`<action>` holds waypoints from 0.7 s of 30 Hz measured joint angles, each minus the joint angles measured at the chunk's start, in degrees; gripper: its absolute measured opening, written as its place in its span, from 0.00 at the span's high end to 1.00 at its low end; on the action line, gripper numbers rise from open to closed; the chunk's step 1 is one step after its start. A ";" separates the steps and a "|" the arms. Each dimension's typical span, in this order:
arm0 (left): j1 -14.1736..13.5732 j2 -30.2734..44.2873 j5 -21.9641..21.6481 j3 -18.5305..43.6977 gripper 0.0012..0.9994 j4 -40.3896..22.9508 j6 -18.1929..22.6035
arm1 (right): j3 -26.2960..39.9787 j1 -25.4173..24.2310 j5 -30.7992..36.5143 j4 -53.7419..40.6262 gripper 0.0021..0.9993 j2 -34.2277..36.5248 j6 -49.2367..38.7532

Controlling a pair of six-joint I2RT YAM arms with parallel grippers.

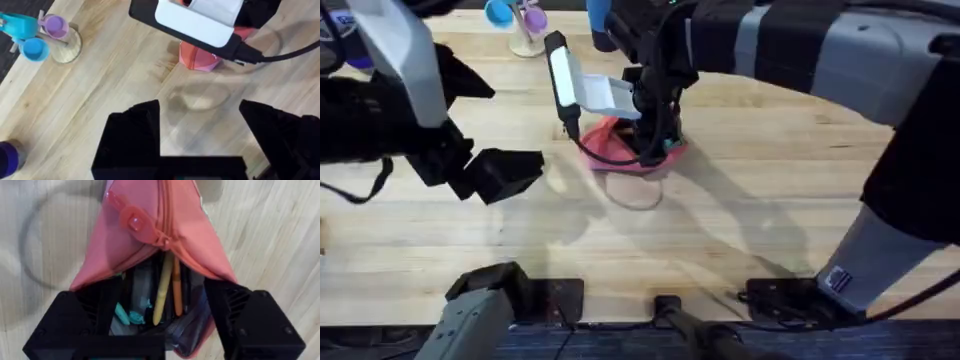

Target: Unzip the bag, pick up the pens from the table one at a time and place them inside, then zip the bag closed.

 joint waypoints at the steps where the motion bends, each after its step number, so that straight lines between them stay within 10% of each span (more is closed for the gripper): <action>1: 0.00 0.50 0.01 -0.07 0.01 0.07 0.59 | 0.00 -0.02 0.00 0.00 0.00 0.00 0.08; 13: 0.00 9.80 -2.02 -0.79 0.01 1.11 4.81 | 0.00 0.20 0.43 -1.49 0.00 -5.59 4.76; 21: 0.30 19.15 2.91 -0.79 0.01 3.39 13.38 | 0.00 0.33 5.96 -2.37 0.00 -12.82 24.60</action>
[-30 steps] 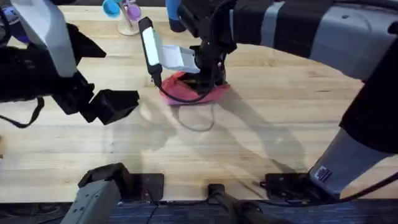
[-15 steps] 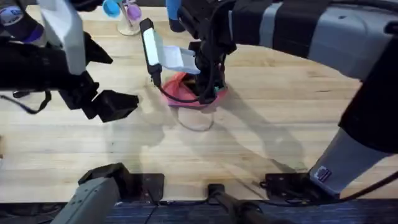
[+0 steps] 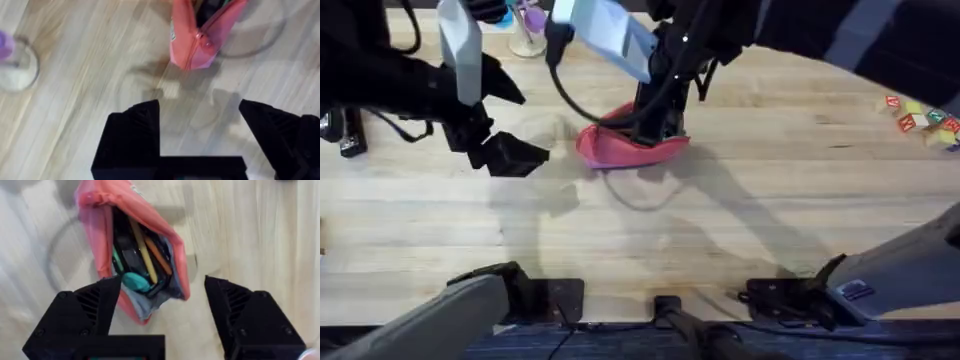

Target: Unzip the bag, pick up the pens from the table one at a time and place them inside, then zip the bag closed.

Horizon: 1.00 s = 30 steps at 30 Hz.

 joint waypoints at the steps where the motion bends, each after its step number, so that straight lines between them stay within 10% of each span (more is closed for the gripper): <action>1: 0.29 0.80 0.85 0.00 0.01 -0.01 1.22 | 0.00 -0.02 0.35 -0.46 0.00 -0.47 2.68; 17: 16.17 11.77 12.40 -0.07 0.01 -10.67 30.69 | 0.00 1.14 -10.19 -2.22 0.00 -6.79 34.49; 30: 16.71 25.37 18.10 -0.07 0.01 -10.23 35.96 | 0.00 3.49 -20.64 -1.32 0.00 -6.79 54.48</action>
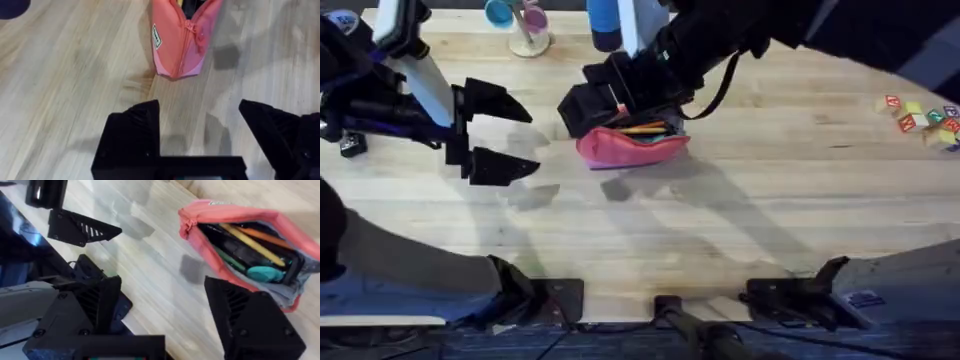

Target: Unzip the bag, pick up the pens from the table one at a time and place them inside, then zip the bag closed.

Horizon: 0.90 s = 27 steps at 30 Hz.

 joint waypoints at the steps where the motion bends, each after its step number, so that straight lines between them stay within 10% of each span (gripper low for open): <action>1: -0.02 0.46 0.13 0.00 0.01 0.02 0.08 | 0.00 0.09 0.02 -0.05 0.00 0.00 0.86; 27: -0.02 1.18 0.72 -0.02 0.01 -0.02 0.32 | 0.00 15.48 29.19 2.59 0.00 1.57 27.53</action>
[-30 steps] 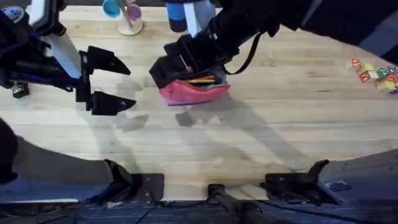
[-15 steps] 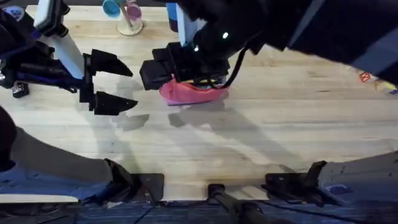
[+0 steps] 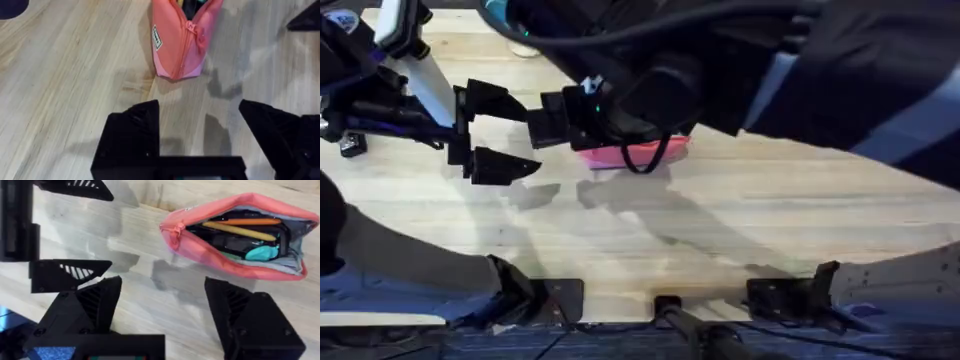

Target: Unzip the bag, pick up the pens from the table one at a time and place them inside, then zip the bag closed.

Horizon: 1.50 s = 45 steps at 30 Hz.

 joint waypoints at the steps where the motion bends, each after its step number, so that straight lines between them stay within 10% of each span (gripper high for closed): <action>1: 0.00 -0.02 0.00 0.00 0.01 0.00 0.00 | 0.00 0.08 0.17 0.01 0.00 0.34 0.16; 31: 0.00 -0.02 0.00 0.00 0.01 0.00 0.00 | 0.00 0.09 1.05 9.00 0.01 12.55 3.95; 45: 0.00 -0.01 0.00 0.00 0.01 0.00 0.00 | 0.00 -1.58 2.61 11.90 0.36 15.16 4.52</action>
